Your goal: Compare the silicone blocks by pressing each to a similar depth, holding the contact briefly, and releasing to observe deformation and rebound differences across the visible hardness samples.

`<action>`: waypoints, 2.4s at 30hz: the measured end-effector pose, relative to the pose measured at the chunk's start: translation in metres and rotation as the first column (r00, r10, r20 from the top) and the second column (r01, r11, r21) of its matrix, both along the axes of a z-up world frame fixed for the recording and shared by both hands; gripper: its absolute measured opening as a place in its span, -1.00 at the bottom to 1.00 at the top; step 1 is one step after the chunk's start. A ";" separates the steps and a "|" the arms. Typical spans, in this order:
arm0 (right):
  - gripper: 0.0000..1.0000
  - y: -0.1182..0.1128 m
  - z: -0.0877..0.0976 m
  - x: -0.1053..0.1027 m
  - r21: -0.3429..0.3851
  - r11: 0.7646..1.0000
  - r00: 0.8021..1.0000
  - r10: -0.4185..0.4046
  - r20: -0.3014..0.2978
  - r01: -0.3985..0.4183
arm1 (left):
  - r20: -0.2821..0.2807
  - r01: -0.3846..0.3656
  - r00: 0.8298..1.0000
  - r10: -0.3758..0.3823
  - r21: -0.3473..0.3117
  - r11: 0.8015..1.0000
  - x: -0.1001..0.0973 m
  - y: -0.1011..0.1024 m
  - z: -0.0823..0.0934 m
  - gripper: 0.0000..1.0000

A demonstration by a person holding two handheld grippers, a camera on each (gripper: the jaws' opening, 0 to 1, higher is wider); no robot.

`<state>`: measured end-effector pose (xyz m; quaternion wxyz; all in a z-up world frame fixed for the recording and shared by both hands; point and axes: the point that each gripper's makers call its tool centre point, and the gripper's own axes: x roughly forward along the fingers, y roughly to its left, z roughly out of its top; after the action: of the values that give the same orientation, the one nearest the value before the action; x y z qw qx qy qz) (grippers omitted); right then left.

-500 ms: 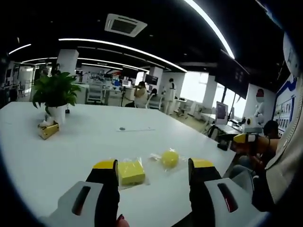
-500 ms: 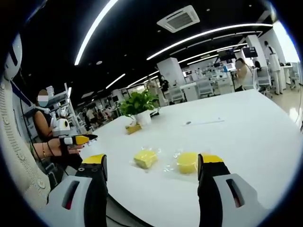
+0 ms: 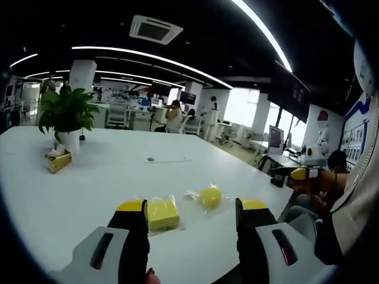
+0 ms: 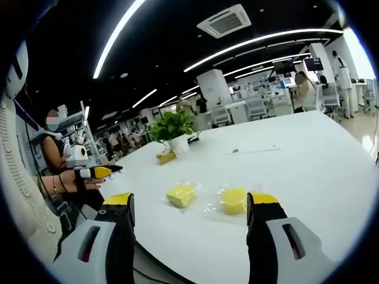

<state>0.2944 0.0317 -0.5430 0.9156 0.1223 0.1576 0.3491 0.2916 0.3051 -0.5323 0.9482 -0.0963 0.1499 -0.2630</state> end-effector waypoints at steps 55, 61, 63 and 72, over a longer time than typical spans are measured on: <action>0.40 0.007 -0.042 0.052 -0.070 0.998 0.988 -0.021 -0.150 0.011 | -0.325 -0.017 0.942 -0.079 -0.282 0.959 0.157 0.016 -0.116 0.15; 0.40 0.006 -0.046 0.058 -0.084 0.996 0.985 -0.028 -0.170 0.014 | -0.367 -0.025 0.926 -0.087 -0.290 0.957 0.173 0.016 -0.142 0.09; 0.40 0.007 -0.049 0.058 -0.094 0.996 0.983 -0.029 -0.181 0.012 | -0.394 -0.034 0.914 -0.094 -0.305 0.952 0.176 0.015 -0.152 0.10; 0.39 0.004 -0.050 0.065 -0.127 0.992 0.981 -0.049 -0.189 0.025 | -0.445 -0.020 0.875 -0.193 -0.431 0.902 0.185 0.004 -0.172 0.03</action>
<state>0.3591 0.0360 -0.5928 0.9084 0.1010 0.2641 0.3080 0.4767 0.3087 -0.7043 0.8250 -0.3539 0.3223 -0.3005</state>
